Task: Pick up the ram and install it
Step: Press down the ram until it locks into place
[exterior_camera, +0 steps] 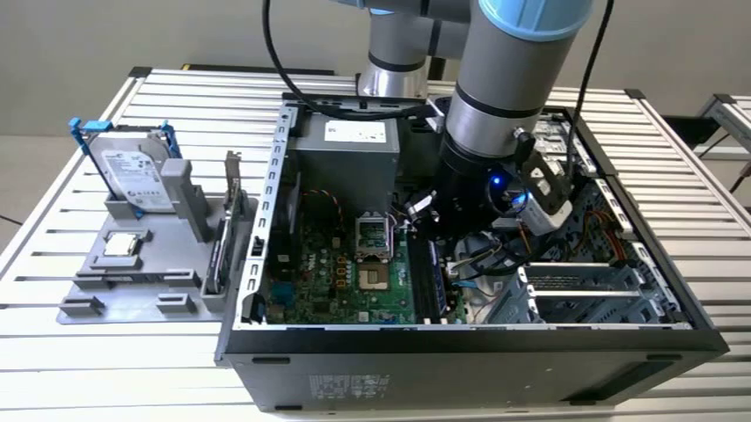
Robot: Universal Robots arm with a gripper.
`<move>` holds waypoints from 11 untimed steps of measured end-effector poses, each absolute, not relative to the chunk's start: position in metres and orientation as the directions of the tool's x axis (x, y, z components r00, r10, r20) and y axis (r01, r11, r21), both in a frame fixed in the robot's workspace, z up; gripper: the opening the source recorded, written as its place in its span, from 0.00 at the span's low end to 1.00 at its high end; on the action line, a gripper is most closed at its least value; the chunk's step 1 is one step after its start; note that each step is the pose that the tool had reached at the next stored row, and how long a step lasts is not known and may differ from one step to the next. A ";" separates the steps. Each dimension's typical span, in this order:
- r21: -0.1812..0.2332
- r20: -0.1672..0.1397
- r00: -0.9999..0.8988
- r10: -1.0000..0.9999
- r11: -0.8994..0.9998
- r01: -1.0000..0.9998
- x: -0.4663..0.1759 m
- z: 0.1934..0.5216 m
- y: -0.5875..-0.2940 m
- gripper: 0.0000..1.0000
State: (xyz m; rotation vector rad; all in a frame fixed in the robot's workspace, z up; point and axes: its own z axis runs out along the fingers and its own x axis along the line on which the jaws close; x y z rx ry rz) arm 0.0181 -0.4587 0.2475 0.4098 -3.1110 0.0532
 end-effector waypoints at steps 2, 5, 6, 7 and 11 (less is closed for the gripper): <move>-0.033 0.008 -0.956 -0.293 0.956 -0.293 0.018 0.248 -0.459 0.00; -0.033 0.008 -0.939 -0.344 0.938 -0.345 0.018 0.247 -0.459 0.00; -0.033 0.008 -0.932 -0.362 0.932 -0.362 0.018 0.247 -0.459 0.00; -0.033 0.008 -0.926 -0.379 0.925 -0.379 0.018 0.248 -0.459 0.00; -0.033 0.008 -0.895 -0.445 0.895 -0.445 0.018 0.248 -0.459 0.00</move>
